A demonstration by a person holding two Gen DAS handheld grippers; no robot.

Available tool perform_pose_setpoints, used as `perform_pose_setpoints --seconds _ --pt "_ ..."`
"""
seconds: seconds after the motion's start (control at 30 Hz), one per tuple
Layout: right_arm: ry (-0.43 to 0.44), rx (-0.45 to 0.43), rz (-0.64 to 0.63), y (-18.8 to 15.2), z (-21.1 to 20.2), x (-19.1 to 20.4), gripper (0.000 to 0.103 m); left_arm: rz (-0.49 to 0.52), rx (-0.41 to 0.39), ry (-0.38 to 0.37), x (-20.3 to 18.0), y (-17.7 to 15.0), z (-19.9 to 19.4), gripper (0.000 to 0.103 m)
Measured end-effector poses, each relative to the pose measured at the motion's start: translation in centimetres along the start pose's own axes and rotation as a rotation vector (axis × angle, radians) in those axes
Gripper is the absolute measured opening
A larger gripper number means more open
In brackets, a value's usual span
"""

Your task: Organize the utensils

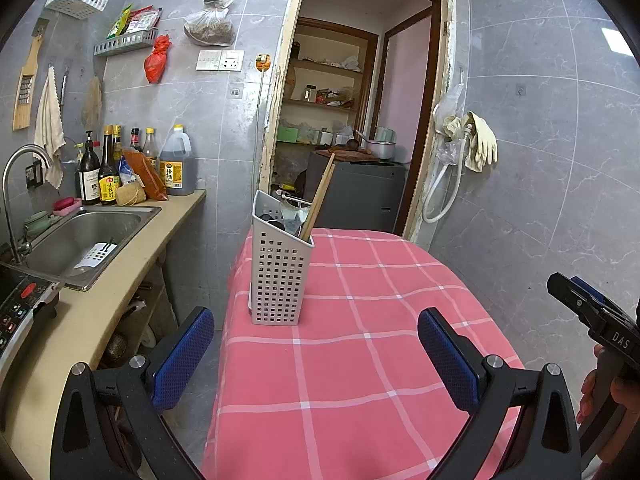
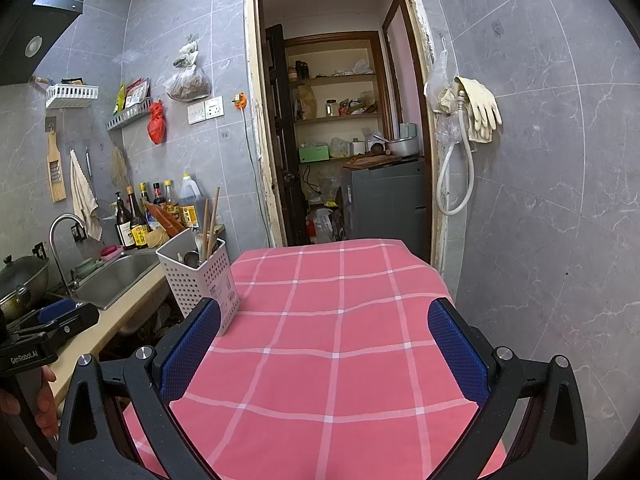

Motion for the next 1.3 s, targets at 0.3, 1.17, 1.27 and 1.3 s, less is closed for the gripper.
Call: perform_pose_setpoints --seconds 0.3,1.17,1.27,1.3 --pt "-0.001 0.001 0.0 0.0 0.0 0.0 0.102 0.0 0.004 -0.003 0.1 -0.1 0.0 0.103" --pt "-0.003 0.008 0.004 -0.6 -0.2 0.3 0.102 -0.012 0.021 -0.013 0.3 -0.8 -0.2 0.103" --pt "-0.002 0.009 0.005 -0.8 -0.3 0.3 0.102 -0.016 0.026 -0.012 0.3 -0.8 -0.2 0.103" --pt "-0.003 0.009 0.004 -0.8 -0.3 0.3 0.102 -0.018 0.03 -0.014 0.3 -0.9 -0.1 0.103"
Point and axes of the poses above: each gripper's, at about its wrist camera, not at the fingertips, and z roughly the way its jaws point, x to its left, y to its top, the point moved 7 cm from there along z, roughly the way its jaws point, and after that the axes turned 1 degree about -z, right-handed, at the moved point
